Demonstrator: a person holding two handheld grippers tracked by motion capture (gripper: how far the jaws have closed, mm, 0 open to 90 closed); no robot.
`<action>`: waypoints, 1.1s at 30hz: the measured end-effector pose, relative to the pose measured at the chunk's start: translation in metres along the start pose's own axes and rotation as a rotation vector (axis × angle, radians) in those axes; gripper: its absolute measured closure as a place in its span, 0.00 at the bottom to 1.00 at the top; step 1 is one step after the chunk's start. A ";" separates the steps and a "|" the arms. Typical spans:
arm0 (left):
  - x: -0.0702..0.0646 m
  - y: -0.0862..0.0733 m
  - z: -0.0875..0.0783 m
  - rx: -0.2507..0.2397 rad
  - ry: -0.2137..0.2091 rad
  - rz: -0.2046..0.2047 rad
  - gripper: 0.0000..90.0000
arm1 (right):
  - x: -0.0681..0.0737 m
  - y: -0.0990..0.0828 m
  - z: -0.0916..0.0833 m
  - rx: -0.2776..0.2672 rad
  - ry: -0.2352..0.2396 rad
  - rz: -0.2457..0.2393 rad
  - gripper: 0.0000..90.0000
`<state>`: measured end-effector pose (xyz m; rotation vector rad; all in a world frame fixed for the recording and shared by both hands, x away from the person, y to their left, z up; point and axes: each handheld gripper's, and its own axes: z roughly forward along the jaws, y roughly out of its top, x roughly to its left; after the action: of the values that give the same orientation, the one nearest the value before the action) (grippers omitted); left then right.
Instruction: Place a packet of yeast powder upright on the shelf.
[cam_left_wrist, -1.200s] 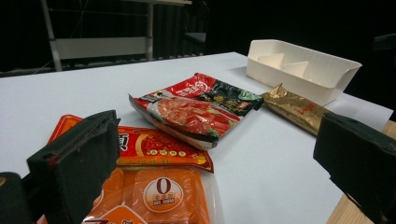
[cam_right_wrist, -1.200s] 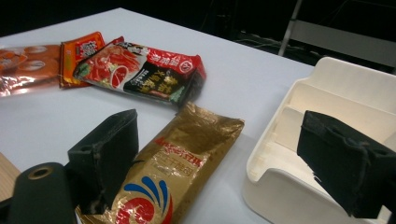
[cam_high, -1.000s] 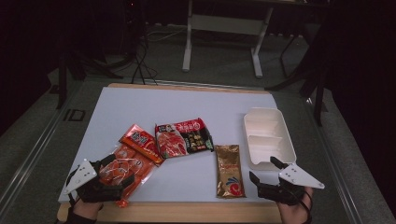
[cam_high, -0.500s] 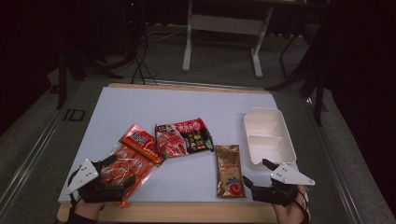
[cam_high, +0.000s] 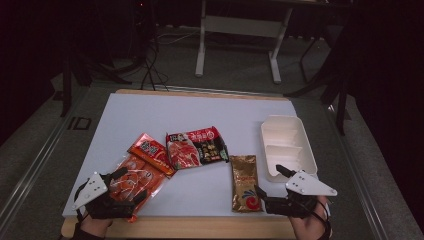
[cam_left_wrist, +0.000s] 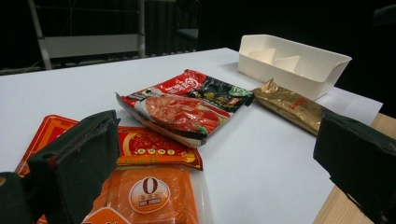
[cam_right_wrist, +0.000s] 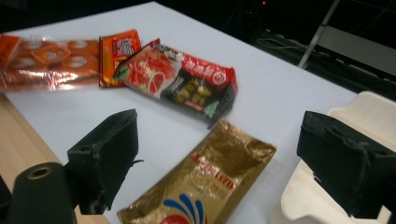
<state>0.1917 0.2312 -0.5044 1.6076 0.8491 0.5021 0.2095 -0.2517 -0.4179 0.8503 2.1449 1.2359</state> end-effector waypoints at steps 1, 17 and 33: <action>0.000 0.000 0.000 0.000 0.000 -0.001 0.01 | -0.001 0.003 0.000 -0.002 -0.002 -0.001 0.14; 0.000 -0.001 0.001 0.008 -0.010 -0.002 0.01 | -0.024 0.040 0.018 -0.022 0.006 0.007 0.12; 0.000 -0.001 0.004 0.021 -0.023 -0.007 0.01 | -0.048 0.048 0.067 0.080 0.027 0.076 0.11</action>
<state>0.1943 0.2292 -0.5062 1.6259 0.8449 0.4705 0.3009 -0.2311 -0.3993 0.9619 2.2150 1.2113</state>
